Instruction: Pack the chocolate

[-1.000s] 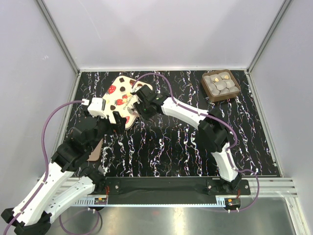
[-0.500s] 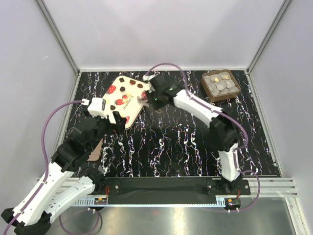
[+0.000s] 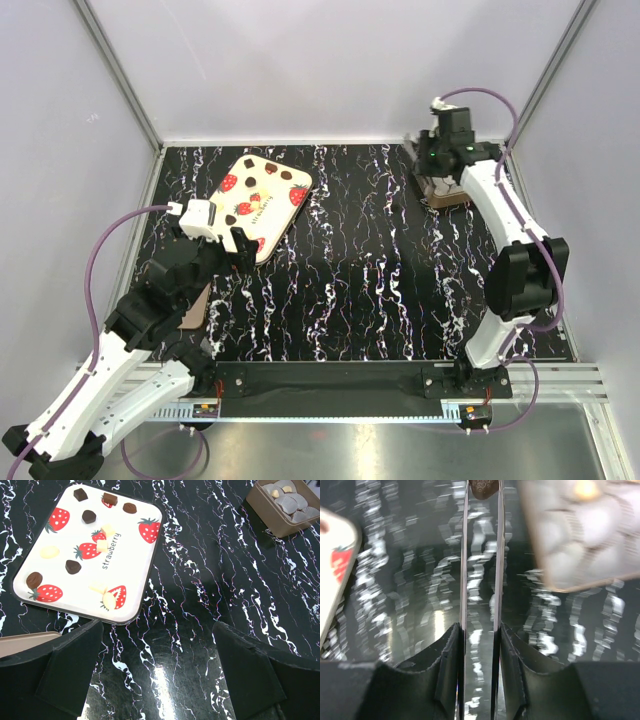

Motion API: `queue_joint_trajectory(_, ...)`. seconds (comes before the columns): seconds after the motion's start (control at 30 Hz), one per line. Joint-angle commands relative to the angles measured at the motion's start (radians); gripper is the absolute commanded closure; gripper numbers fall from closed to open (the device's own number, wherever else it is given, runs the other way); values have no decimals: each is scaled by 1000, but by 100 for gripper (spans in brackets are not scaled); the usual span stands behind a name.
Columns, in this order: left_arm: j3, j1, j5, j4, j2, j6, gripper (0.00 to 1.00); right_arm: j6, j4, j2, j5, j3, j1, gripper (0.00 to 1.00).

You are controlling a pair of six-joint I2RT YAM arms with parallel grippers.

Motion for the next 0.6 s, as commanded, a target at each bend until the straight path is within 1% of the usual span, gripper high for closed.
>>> queue_joint_trajectory(0.0, -3, 4, -14, 62, 8, 6, 1, 17, -5, 1, 23, 4, -77, 60)
queue_joint_trajectory(0.2, -4, 5, -21, 60, 19, 11, 1, 40, 8, 87, 14, 66, -170, 61)
queue_joint_trajectory(0.37, 1, 5, -26, 57, 27, 9, 1, 58, -5, 144, -1, 120, -185, 61)
queue_joint_trajectory(0.57, 2, 5, -23, 64, 31, 12, 1, 84, 49, 173, -7, 97, -191, 60)
